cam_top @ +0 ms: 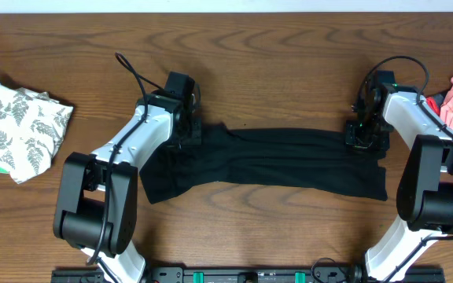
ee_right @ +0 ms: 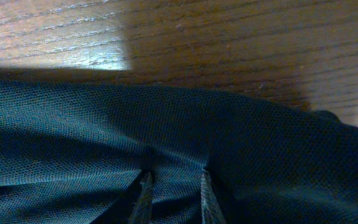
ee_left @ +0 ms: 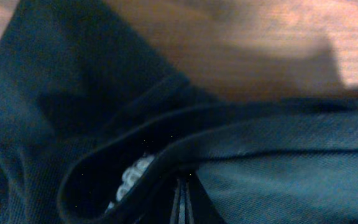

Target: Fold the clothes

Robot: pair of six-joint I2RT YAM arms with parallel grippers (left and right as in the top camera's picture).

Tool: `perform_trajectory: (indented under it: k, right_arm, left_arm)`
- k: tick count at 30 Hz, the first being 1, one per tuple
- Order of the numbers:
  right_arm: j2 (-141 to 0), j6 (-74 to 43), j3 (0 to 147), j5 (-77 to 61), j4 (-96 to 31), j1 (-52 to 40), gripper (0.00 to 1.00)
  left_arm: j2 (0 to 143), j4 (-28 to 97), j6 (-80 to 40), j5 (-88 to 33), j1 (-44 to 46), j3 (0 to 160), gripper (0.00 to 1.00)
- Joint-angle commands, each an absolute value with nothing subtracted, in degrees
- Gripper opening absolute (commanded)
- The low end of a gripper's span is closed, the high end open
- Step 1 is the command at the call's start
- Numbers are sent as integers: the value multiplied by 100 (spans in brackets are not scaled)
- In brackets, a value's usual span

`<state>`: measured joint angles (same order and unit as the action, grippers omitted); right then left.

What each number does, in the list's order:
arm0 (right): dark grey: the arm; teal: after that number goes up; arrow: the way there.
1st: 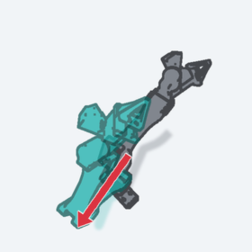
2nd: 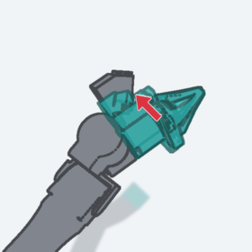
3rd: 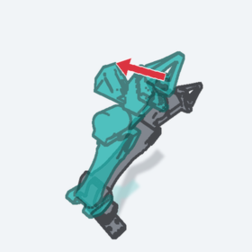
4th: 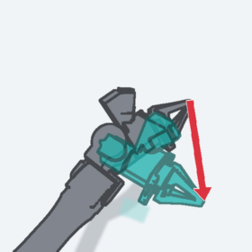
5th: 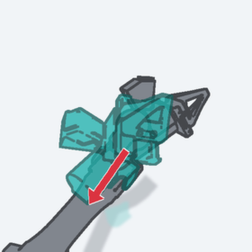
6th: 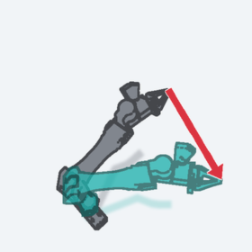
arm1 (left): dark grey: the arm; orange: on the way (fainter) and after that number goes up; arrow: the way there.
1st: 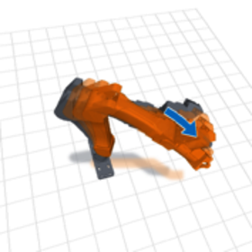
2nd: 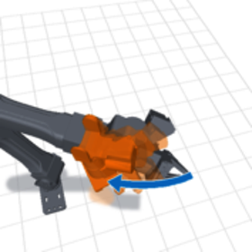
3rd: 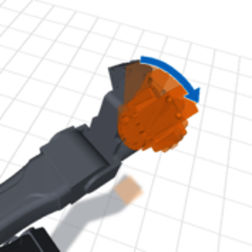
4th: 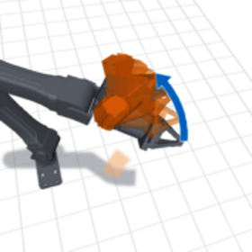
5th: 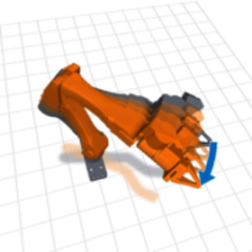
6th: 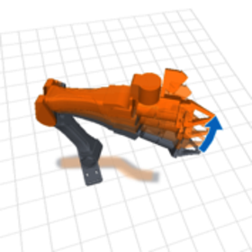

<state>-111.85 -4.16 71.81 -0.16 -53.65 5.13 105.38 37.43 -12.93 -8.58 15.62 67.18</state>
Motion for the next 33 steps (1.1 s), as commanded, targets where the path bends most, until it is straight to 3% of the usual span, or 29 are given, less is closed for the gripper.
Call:
perform_trajectory:
  k: [1, 22, 33]
  right_arm:
    - [-11102, -508, 7131, 154, -5352, 585, 25]
    - [-11102, -508, 7131, 152, -5328, 585, 25]
    - [-11102, -591, 7131, 364, -5387, 996, 32]
  left_arm:
    - [10501, 3898, -1365, -786, 1518, 6764, 6]
    - [11157, 4226, -1535, -102, 976, 6477, 6]
    - [11157, 4388, -1533, -99, 703, 6475, 6]
